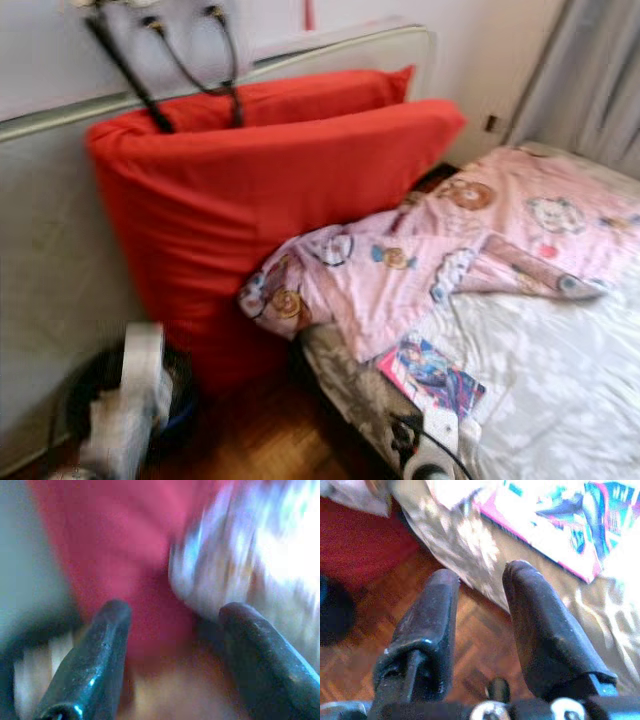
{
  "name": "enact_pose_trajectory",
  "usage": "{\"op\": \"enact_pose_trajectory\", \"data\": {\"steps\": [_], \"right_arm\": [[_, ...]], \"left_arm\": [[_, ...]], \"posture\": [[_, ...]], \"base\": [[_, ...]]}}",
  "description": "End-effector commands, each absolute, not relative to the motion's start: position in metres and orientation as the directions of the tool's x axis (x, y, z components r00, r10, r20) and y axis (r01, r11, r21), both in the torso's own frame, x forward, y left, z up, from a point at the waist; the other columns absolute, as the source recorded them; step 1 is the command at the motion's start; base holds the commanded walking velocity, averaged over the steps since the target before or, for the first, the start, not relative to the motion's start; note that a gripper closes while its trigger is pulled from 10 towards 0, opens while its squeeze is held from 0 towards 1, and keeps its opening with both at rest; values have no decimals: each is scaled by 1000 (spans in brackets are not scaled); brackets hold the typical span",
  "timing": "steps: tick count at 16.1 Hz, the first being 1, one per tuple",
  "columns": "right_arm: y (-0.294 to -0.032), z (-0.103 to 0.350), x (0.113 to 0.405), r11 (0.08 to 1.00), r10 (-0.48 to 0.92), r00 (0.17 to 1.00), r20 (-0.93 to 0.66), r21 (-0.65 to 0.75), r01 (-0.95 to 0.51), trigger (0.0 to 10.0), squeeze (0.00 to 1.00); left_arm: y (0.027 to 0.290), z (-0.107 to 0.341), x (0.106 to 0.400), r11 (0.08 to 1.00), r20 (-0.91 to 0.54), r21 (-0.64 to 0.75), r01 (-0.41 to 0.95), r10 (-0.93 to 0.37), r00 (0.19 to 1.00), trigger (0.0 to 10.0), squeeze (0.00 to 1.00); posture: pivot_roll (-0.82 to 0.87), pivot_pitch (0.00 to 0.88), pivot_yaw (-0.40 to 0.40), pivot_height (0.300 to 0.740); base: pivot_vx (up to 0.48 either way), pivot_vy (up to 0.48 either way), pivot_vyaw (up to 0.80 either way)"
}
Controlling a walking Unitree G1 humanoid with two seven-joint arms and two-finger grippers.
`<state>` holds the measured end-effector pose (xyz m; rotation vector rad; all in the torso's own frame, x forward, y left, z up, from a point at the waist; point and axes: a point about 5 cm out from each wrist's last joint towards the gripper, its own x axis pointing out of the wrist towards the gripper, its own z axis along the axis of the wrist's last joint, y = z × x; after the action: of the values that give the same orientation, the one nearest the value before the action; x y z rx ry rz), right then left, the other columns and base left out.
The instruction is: Clean up the room
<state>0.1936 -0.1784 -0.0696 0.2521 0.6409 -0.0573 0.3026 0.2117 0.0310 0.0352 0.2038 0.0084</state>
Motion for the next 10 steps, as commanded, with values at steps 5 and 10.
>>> {"op": "enact_pose_trajectory", "data": {"steps": [5, 10], "right_arm": [[-184, -68, 185, 983, 41, 834, -550, 174, 66, 10000, 0], [-174, 24, 286, 994, 65, 994, -87, 91, -57, 10000, 0]], "left_arm": [[204, 29, 284, 1000, -92, 1, 0, 0, 996, 10000, 0], [205, 34, 268, 1000, -13, 21, -8, 8, 1000, 10000, 0]], "posture": [[37, 0, -46, 740], [49, 0, -81, 740]], "base": [[0, 0, 0], [0, 0, 0]]}}
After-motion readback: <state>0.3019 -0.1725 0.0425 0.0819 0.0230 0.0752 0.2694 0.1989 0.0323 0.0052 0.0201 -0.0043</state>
